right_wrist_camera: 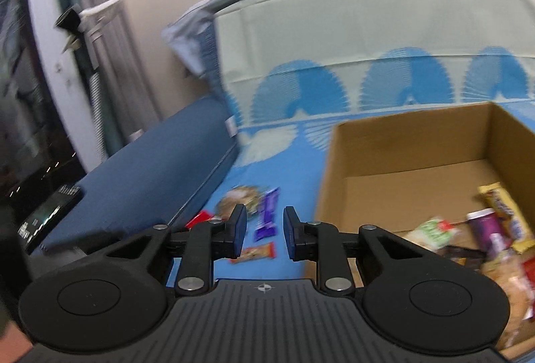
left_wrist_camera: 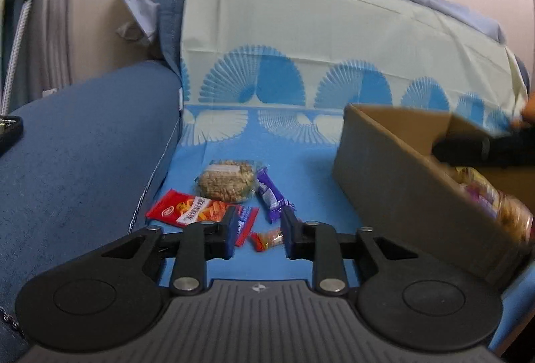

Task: Organize snacks
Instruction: 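Move both tools from the box back to the remaining snacks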

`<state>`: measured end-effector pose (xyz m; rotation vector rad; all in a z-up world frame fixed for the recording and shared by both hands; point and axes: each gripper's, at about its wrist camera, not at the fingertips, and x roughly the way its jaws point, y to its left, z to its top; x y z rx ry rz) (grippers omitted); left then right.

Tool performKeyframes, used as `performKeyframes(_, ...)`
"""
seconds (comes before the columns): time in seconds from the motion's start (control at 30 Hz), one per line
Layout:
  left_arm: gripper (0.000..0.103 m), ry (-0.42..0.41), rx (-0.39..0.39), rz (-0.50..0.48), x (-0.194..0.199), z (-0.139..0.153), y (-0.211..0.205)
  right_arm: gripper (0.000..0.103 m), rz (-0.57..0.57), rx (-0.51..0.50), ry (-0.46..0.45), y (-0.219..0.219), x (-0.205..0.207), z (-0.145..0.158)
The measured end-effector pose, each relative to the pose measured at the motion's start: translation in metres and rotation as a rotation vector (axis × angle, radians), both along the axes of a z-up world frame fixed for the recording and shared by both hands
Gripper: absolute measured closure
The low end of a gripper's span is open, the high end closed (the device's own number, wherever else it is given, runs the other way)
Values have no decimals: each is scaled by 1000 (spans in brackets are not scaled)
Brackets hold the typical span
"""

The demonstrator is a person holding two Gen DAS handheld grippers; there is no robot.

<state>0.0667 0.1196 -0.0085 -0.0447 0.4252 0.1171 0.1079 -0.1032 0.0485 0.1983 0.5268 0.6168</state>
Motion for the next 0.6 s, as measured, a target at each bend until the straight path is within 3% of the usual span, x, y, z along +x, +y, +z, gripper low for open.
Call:
performKeyframes(0.23,74,-44,-52,102,-2,2,19,81,87,-34,44,45,-8,-7)
performKeyframes(0.47,74,-66,-176,212,-8,8,53,79,-13,-70,220,94,41,-34)
performKeyframes(0.5,74,-69,-186,217,-10,8,55,77,-35,-74,262,101,50,-41)
performKeyframes(0.57,74,-75,-205,222,-12,9,59,58,-99,-86,354,116,69,-57)
performKeyframes(0.6,74,-78,-213,227,-13,10,60,54,-137,-90,406,123,79,-66)
